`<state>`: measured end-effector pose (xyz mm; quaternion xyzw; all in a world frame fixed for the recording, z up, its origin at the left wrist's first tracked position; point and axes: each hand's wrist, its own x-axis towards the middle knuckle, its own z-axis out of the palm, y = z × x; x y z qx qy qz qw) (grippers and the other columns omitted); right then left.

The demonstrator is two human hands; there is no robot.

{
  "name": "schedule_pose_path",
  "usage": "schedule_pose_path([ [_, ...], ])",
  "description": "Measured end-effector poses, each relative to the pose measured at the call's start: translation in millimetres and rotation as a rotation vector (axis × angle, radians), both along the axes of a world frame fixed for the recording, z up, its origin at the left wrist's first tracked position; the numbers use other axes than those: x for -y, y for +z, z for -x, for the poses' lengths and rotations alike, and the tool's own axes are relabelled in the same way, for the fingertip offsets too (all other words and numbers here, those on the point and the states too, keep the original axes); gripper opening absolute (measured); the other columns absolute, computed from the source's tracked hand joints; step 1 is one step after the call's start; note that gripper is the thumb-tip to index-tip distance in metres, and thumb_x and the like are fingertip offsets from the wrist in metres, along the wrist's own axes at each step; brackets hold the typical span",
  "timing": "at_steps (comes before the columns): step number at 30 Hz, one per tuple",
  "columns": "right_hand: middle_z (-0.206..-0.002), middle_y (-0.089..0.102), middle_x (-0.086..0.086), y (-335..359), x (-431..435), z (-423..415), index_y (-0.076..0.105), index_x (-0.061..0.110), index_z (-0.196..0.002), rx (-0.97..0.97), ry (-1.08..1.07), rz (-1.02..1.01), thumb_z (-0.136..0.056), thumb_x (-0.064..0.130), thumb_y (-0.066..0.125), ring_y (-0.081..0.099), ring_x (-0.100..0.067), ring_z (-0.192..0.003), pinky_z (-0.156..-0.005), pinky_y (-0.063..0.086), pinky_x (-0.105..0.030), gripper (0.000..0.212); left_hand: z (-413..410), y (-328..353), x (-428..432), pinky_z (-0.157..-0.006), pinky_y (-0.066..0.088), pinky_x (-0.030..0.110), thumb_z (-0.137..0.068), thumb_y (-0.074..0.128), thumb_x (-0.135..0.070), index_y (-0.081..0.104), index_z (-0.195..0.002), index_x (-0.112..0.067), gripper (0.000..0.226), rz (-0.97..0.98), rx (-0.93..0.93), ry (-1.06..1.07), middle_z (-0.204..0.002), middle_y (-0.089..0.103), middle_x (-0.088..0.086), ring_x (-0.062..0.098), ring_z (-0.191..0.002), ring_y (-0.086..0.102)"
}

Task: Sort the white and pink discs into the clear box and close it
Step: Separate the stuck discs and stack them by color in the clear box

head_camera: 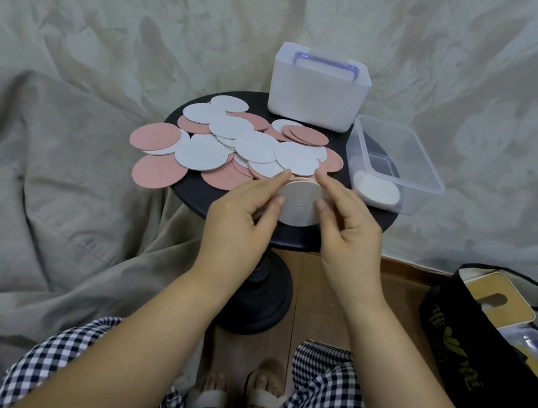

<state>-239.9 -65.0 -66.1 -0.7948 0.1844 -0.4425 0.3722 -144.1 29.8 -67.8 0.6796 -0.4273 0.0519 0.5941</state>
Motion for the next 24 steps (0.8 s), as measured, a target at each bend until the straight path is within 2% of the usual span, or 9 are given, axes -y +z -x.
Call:
schedule_pose_path([
  [4,-0.111,0.056,0.024,0.1,0.2,1.5,0.054,0.033,-0.117,-0.012,0.004,-0.062,-0.090,0.004,0.055,0.054,0.009,-0.101,-0.090,0.040,-0.009,0.040,-1.8,1.5,-2.5,-0.086,0.040,0.004,-0.087,0.059,-0.006,0.063,-0.117,-0.010,0.030,0.006,0.036,0.008,-0.105,0.061,-0.014,-0.010,-0.100,0.054],
  [9,-0.107,0.061,0.017,4.3,-0.6,1.5,0.058,0.028,-0.114,0.083,0.006,0.002,-0.088,-0.001,0.056,0.056,0.006,-0.101,-0.088,0.043,-0.013,0.039,0.7,6.2,-1.5,-0.084,0.040,0.003,-0.086,0.061,-0.003,0.062,-0.112,-0.022,0.033,0.091,-0.071,0.028,-0.098,0.059,-0.026,-0.019,-0.093,0.056],
  [12,-0.112,0.055,0.023,-3.9,1.9,-2.1,0.054,0.022,-0.122,0.055,-0.001,0.037,-0.089,0.000,0.054,0.050,0.015,-0.107,-0.093,0.037,-0.007,0.040,0.0,1.6,-0.7,-0.081,0.040,0.001,-0.087,0.061,-0.006,0.065,-0.112,-0.020,0.029,0.037,-0.086,0.028,-0.096,0.058,-0.030,-0.019,-0.090,0.056],
  [15,-0.119,0.050,0.022,-11.5,2.8,-4.9,0.047,0.015,-0.132,-0.007,-0.016,0.109,-0.089,-0.002,0.046,0.042,0.019,-0.113,-0.098,0.031,-0.006,0.046,-2.2,-2.6,-0.7,-0.084,0.037,0.000,-0.088,0.060,-0.007,0.064,-0.116,-0.010,0.029,0.005,0.002,0.059,-0.104,0.060,-0.018,-0.012,-0.098,0.054],
  [17,-0.120,0.049,0.019,-11.5,1.2,-5.1,0.048,0.012,-0.132,-0.010,-0.010,0.142,-0.087,-0.008,0.043,0.041,0.018,-0.115,-0.100,0.031,-0.008,0.049,-2.8,-3.9,-0.5,-0.082,0.036,0.000,-0.087,0.061,-0.005,0.064,-0.115,-0.008,0.029,0.017,0.052,0.103,-0.102,0.061,-0.007,-0.010,-0.094,0.052],
  [20,-0.115,0.049,0.028,-6.2,-2.6,-3.6,0.048,0.029,-0.127,-0.001,-0.011,0.015,-0.091,-0.001,0.049,0.048,0.017,-0.106,-0.091,0.035,-0.003,0.047,-4.0,-3.2,-1.6,-0.077,0.039,0.003,-0.085,0.063,-0.005,0.067,-0.111,-0.012,0.027,0.060,-0.024,0.111,-0.095,0.063,-0.009,-0.011,-0.089,0.054],
  [22,-0.111,0.056,0.019,-5.3,-2.8,-2.0,0.050,0.032,-0.117,0.021,-0.018,-0.067,-0.091,0.004,0.053,0.053,0.016,-0.099,-0.084,0.039,-0.002,0.038,-4.0,-1.0,-3.3,-0.080,0.043,0.007,-0.084,0.065,-0.007,0.068,-0.107,-0.017,0.025,0.079,-0.101,0.100,-0.095,0.064,-0.017,-0.005,-0.092,0.059],
  [24,-0.110,0.060,0.011,-5.4,-1.1,-1.1,0.056,0.027,-0.113,0.031,-0.039,-0.063,-0.090,0.006,0.056,0.056,0.010,-0.098,-0.084,0.042,-0.006,0.032,-3.2,-0.1,-4.6,-0.083,0.046,0.011,-0.083,0.067,-0.010,0.070,-0.104,-0.018,0.023,0.075,-0.147,0.101,-0.095,0.067,-0.014,-0.002,-0.092,0.063],
])
